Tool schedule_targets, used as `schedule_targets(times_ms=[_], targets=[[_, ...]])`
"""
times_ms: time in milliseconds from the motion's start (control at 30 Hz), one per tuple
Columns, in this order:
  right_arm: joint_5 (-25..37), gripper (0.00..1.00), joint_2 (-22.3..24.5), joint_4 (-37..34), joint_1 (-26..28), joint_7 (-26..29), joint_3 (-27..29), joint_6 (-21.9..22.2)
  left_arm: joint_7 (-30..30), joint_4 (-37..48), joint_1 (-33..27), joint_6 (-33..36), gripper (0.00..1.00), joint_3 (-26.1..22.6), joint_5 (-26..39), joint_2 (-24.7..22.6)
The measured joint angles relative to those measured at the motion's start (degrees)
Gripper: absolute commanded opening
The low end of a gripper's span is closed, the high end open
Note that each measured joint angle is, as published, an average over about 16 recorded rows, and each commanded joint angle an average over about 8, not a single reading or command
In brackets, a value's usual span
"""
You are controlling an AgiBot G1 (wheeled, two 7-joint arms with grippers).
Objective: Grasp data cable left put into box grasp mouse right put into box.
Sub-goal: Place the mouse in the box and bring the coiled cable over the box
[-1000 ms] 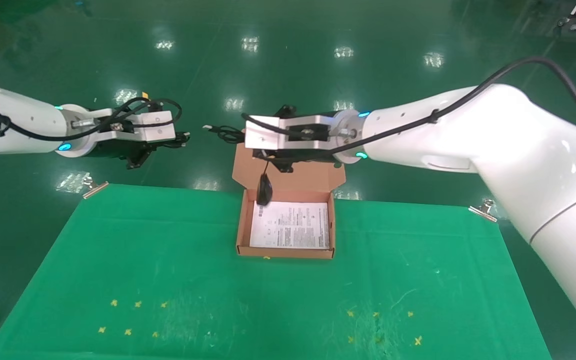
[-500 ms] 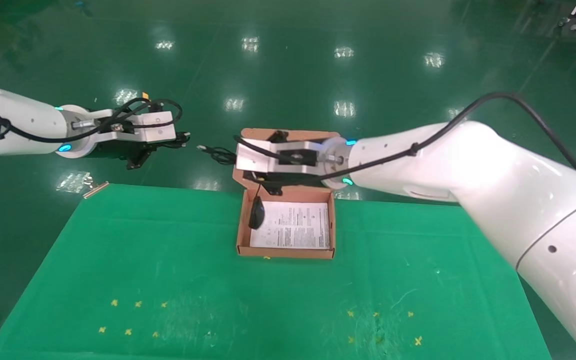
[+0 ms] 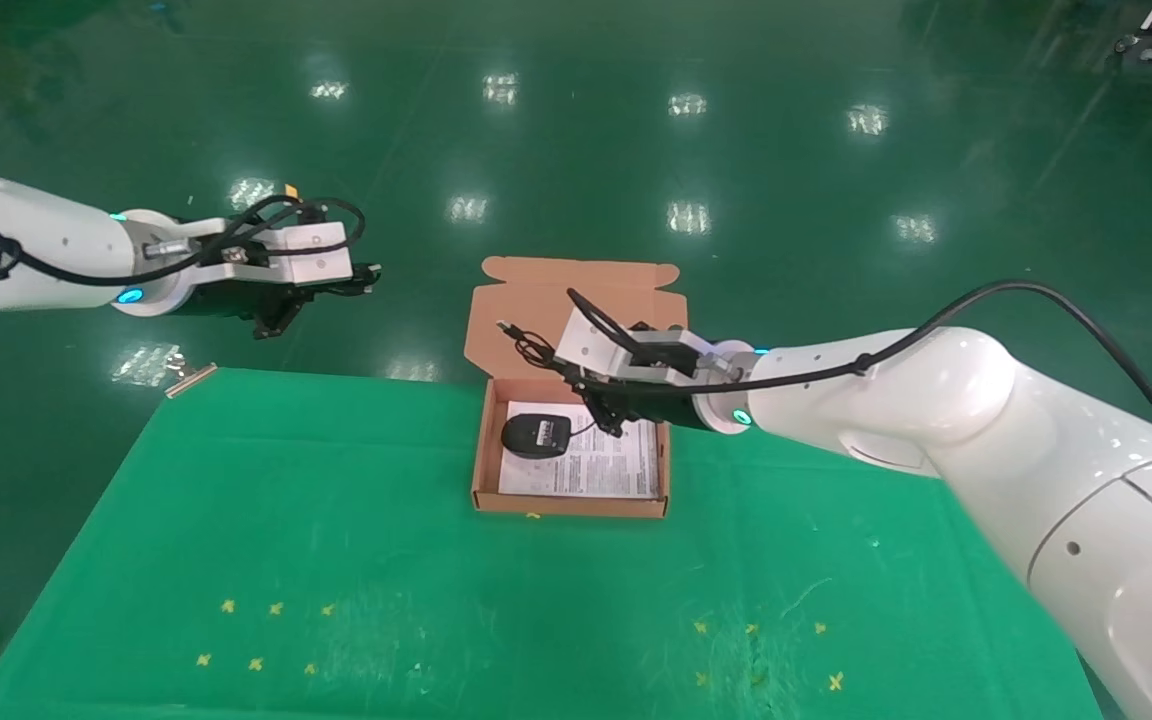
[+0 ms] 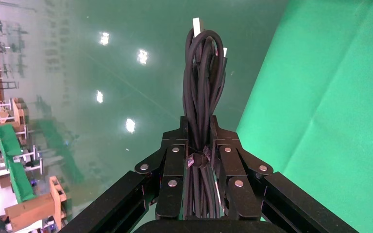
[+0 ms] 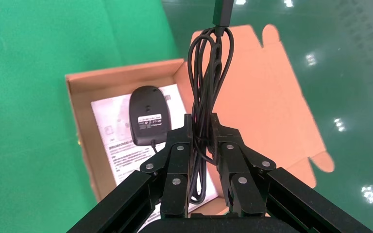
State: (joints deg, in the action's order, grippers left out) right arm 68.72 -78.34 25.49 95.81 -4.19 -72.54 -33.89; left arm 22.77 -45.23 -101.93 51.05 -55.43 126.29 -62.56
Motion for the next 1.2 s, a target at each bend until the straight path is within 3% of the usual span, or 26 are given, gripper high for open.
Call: schedule_targets(times_ms=[367,400,600,667,1200], targets=[[-2.1,0.03,0.0,-1.4,-0.8,1.6,-3.0,-0.5,0.1,-0.1,0.0,0.0,0.0,0.0,0.1,0.0],[-2.2,0.09,0.0,-1.4,-0.8,1.8,-3.3,-0.6,0.1,-0.1,0.0,0.0,0.0,0.0,0.1,0.0],[-2.6,0.84,0.1,-1.4,-0.7,2.8,-4.8,-1.2,0.1,-0.2,0.0,0.0,0.0,0.0,0.1,0.0],[-2.7,1.0,0.2,-1.2,-0.7,3.0,-5.1,-1.4,0.1,-0.2,0.0,0.0,0.0,0.0,0.1,0.0],[-2.2,1.0,4.9,3.8,1.2,3.4,-5.8,-1.7,-2.4,-0.1,3.2,-2.6,0.0,0.0,-2.5,-2.4]])
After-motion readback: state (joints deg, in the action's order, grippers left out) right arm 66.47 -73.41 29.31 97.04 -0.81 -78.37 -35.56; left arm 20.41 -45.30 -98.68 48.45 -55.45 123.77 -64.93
